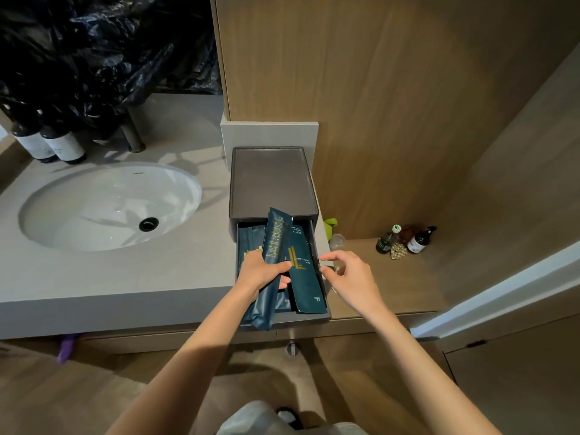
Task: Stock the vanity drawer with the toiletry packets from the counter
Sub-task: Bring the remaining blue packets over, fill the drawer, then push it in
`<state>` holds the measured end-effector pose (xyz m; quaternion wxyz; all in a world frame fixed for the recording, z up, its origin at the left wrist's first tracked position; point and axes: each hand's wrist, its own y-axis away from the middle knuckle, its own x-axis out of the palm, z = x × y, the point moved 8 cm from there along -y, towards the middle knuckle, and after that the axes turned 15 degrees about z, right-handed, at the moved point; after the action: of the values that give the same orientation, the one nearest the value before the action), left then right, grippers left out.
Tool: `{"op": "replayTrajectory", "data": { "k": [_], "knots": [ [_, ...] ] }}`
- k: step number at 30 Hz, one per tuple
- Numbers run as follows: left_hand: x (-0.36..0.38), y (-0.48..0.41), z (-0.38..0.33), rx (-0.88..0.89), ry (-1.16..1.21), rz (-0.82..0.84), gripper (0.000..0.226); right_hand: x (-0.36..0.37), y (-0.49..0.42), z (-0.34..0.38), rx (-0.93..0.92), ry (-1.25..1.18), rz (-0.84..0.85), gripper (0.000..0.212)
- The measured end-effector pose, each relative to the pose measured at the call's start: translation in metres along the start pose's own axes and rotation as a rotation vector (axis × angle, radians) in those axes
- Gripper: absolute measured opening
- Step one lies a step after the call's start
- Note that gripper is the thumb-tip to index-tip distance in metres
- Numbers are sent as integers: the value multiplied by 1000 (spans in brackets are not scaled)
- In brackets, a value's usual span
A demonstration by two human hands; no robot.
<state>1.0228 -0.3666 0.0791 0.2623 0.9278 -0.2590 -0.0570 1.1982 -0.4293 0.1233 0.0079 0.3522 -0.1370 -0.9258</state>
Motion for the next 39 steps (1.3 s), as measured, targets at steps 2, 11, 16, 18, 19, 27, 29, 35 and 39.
{"op": "replayTrajectory", "data": {
  "k": [2,11,16,18,19,27,29,35,39],
  "knots": [
    [3,-5,-5,26,-16,-14,21,4,-1,1,-43,20,36,21],
    [-20,2,-22,96,-162,-62,20,22,-3,14,-143,249,131,25],
    [-44,32,-15,137,94,-38,11,46,-3,41,-216,422,235,41],
    [-50,40,-8,140,163,-32,10,63,-6,45,-192,475,310,51],
    [-51,42,-5,132,189,-22,14,72,-9,44,-157,502,350,57],
    [-35,41,13,15,300,77,26,104,-28,27,40,549,441,80],
    [-28,39,16,-7,301,109,20,105,-31,27,33,527,404,79],
    [-33,39,25,-13,339,67,17,87,-41,28,-22,430,288,60],
    [-40,43,29,-5,404,50,29,84,-58,43,-96,478,306,58]
  ]
}}
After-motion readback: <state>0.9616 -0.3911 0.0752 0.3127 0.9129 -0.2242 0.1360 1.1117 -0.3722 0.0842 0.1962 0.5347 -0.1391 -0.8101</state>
